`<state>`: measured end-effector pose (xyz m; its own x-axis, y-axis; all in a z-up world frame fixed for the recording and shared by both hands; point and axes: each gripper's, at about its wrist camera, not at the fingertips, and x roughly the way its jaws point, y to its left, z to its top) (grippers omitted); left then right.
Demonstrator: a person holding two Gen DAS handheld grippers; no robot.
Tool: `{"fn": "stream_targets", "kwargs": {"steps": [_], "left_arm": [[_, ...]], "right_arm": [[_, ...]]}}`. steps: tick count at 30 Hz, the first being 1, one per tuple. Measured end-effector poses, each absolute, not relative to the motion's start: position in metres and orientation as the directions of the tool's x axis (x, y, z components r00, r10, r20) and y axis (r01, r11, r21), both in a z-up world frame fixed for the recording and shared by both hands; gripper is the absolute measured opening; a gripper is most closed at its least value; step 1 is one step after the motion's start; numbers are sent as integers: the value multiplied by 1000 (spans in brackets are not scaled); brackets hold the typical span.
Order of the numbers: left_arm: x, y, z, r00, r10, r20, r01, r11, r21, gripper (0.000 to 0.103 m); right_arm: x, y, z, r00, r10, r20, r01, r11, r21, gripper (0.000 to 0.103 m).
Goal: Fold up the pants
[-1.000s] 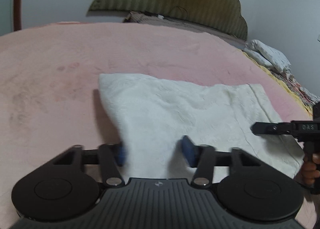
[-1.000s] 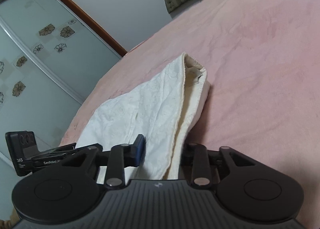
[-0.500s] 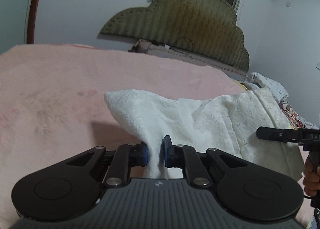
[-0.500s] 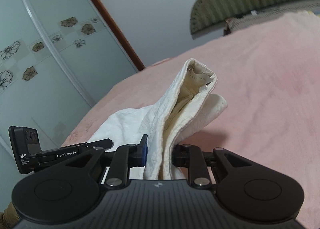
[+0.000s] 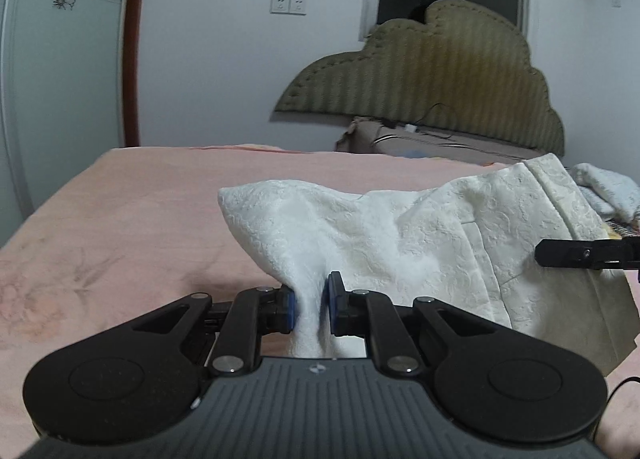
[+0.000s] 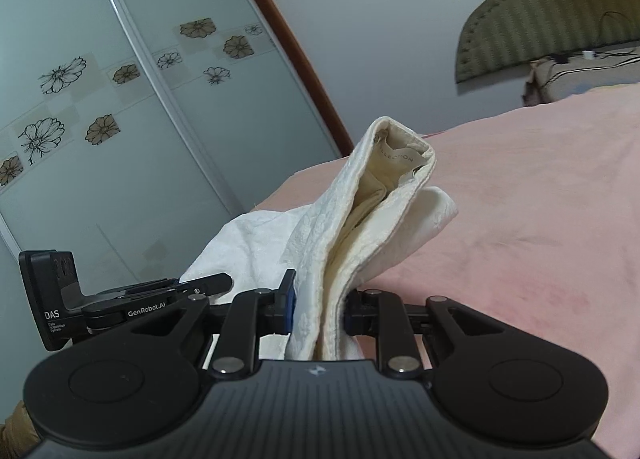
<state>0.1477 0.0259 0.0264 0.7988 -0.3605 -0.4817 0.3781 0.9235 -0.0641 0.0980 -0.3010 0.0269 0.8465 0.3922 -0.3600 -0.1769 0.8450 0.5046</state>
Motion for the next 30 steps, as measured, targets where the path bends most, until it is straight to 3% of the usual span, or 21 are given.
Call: {"fn": "stream_targets", "kwargs": {"steps": [9,22,27,30], "left_arm": [[190,36,25,817,-264,-513,306,952,-3,15],[225,32,13,807,-229,-544,294,955,33,15],[236,24,1,796,-193,-574,270,961,51,23],[244,21,-11,794,-135,-593,237,966,98,31]], "right_arm": [[160,-280,16,830,409,-379,-189,846,499,21],[194,-275,-4,823,393,-410,-150,847,511,21],[201,-279,-12,823,370,-430,-117,852,510,21],[211,-279,-24,803,322,-500,-48,873,485,26]]}}
